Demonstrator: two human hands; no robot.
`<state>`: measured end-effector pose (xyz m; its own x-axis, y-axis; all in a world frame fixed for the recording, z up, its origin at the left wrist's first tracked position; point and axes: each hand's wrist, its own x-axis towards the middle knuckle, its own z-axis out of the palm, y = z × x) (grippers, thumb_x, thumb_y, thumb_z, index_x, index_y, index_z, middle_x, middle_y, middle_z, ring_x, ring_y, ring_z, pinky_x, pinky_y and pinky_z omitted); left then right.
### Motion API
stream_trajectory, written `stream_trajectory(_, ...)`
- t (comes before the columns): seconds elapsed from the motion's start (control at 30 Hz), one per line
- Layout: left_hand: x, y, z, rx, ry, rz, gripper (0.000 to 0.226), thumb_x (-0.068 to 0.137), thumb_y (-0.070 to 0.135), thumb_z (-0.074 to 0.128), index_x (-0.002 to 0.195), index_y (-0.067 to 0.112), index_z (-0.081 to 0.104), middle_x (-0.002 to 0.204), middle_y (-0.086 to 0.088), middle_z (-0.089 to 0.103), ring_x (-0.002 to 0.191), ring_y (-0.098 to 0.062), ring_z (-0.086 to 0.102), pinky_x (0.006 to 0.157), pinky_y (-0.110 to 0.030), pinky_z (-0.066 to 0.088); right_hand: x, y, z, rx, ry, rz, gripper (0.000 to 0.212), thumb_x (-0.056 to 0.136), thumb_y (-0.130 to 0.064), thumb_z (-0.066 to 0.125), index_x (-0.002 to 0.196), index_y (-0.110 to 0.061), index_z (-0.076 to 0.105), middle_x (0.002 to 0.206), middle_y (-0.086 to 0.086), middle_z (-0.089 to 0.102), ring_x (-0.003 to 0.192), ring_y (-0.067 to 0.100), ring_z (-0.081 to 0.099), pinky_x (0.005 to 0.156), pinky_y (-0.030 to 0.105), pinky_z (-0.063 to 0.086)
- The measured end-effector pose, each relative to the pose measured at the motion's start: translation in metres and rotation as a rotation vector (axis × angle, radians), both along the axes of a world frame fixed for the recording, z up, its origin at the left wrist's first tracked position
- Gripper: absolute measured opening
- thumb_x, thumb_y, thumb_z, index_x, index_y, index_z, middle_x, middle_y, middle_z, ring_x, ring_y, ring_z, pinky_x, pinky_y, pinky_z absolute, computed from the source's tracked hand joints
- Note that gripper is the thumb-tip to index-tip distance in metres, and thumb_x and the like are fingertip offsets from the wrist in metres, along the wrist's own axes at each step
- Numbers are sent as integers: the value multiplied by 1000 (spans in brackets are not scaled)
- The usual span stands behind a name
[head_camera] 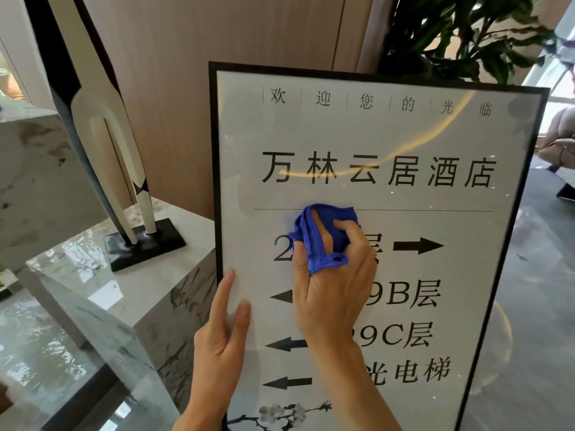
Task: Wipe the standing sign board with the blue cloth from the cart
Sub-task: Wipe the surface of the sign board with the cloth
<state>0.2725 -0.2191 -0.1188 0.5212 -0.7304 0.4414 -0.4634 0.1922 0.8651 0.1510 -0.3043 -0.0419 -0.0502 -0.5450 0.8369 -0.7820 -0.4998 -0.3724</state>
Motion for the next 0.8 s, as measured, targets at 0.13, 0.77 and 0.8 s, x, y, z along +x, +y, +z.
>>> stream_trajectory(0.13, 3, -2, -1, 1, 4, -14, 50, 92, 50, 48, 131, 76, 30, 49, 2, 37, 43, -3, 35, 44, -14, 31, -10, -5, 4, -6, -34, 55, 41, 102, -52, 37, 127, -23, 54, 127, 5, 51, 99, 24, 59, 73, 43, 58)
stream_trajectory(0.77, 2, 0, -1, -1, -30, -93, 59, 94, 33, 51, 128, 77, 30, 52, 25, 56, 43, 7, 49, 52, 3, 36, -122, -88, 72, -74, -404, -83, 55, 105, -47, 37, 120, 4, 50, 121, 9, 42, 98, 27, 59, 76, 15, 46)
stream_trajectory(0.8, 2, 0, -2, 3, -23, -92, 58, 94, 34, 51, 127, 78, 31, 52, 25, 57, 42, 6, 49, 51, 3, 36, -117, -89, 76, -87, -382, -72, 51, 105, -46, 38, 120, 2, 50, 121, 11, 44, 99, 29, 59, 77, 25, 49)
